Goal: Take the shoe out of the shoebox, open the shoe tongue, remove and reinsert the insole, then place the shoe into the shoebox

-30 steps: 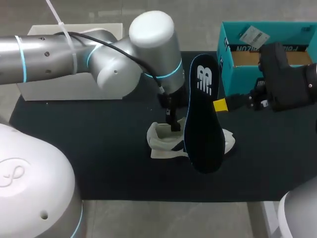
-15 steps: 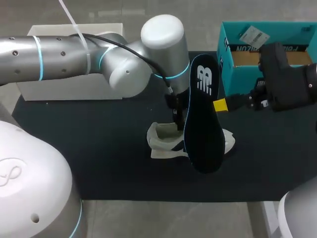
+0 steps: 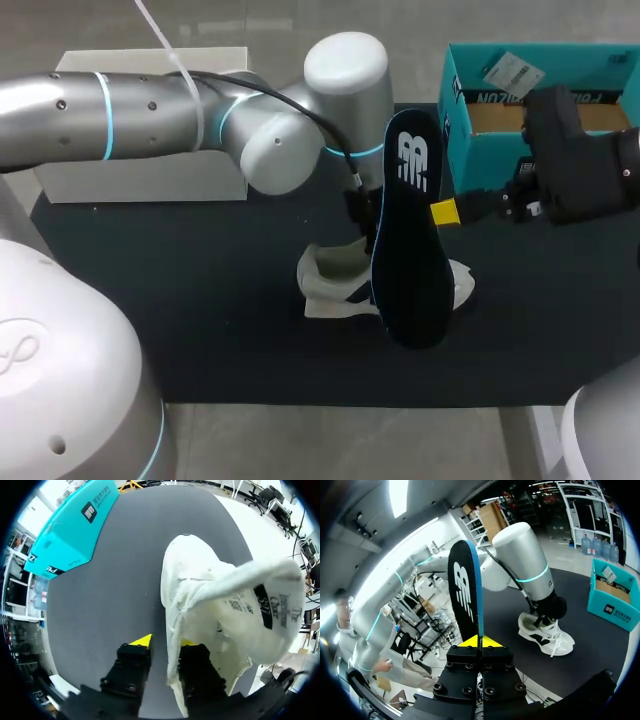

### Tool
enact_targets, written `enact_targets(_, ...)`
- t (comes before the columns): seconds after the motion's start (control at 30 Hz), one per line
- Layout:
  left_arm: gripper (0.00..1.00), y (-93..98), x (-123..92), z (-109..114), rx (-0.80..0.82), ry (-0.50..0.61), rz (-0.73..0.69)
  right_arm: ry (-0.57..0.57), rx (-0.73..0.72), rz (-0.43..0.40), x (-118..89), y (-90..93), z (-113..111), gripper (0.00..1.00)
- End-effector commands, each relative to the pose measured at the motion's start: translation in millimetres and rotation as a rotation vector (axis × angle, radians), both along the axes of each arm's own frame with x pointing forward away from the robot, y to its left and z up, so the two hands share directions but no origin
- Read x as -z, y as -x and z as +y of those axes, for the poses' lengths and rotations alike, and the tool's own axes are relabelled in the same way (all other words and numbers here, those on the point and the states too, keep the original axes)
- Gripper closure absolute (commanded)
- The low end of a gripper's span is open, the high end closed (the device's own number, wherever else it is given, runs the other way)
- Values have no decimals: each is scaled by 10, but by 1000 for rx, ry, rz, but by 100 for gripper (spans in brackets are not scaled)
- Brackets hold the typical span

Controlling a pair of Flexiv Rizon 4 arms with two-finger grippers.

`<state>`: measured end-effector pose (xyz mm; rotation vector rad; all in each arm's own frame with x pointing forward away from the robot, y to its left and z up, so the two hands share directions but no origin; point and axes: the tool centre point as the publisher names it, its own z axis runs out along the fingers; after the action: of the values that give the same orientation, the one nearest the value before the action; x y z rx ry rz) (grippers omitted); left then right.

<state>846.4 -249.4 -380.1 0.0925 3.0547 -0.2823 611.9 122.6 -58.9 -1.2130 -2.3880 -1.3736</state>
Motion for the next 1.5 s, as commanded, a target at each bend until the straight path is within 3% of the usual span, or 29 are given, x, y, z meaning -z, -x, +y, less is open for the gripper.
enact_targets(0.03,100,77,7,58,15,13,5,3,-3,5,1,-45,42,100)
enact_targets(0.13,100,219,-3,86,54,19,-2,3,-3,5,1,-45,42,100)
enact_targets(0.97,100,219,-3,86,54,19,-2,3,-3,5,1,-45,42,100)
enact_targets(1.07,100,187,-138,116,215,59,22,3,-3,5,1,-45,42,100)
enact_targets(1.23,100,61,-281,200,542,227,142,3,-3,5,1,-45,42,100)
enact_targets(1.5,100,-38,-406,256,951,143,338,3,-3,5,1,-45,42,100)
